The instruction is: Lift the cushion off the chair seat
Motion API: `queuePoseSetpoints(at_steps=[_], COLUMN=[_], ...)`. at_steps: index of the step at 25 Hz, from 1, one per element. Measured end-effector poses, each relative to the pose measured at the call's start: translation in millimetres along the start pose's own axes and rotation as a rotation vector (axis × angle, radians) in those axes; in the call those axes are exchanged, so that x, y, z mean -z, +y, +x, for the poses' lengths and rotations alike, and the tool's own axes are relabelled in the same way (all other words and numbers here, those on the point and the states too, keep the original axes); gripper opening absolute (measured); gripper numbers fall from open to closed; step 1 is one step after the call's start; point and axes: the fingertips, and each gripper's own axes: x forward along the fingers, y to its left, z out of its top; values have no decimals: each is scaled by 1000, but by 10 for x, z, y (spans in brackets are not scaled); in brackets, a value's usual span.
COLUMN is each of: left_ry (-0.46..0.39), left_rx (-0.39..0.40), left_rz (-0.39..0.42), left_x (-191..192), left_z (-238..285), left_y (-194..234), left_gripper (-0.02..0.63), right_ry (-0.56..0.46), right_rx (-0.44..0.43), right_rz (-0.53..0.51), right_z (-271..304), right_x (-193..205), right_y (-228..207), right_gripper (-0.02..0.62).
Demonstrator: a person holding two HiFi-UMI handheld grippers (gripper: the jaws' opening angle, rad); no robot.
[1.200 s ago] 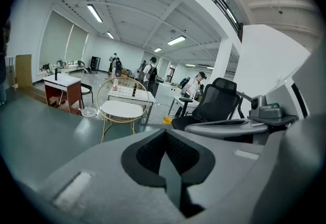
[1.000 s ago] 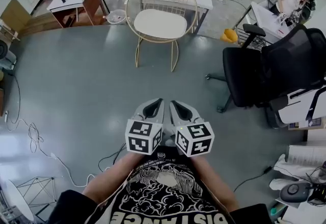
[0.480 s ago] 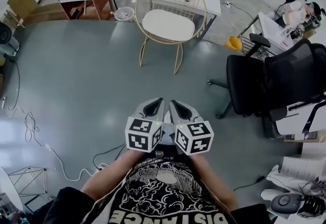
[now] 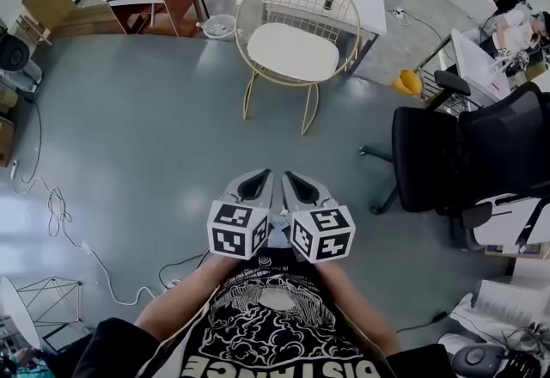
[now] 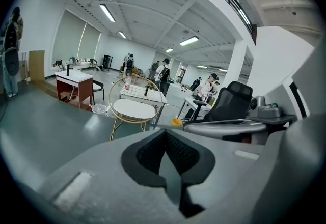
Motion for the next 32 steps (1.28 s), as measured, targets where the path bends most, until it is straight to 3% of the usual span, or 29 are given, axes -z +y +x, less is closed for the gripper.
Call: queuePoseSetpoints(at_steps=[16,32], left_ry=[66,48], left_rx=[-29,-105], left_rz=[-37,36], left_x=[-346,-800], left_z=[913,1548], left_y=[160,127], left_gripper=[-6,-5], right_ry=[29,-27], right_rx=[-42,-125], right_rz=[74,105], right_z=[574,832], right_x=[-446,-870], right_y=[-788,-1314], right_gripper=[-3,-3])
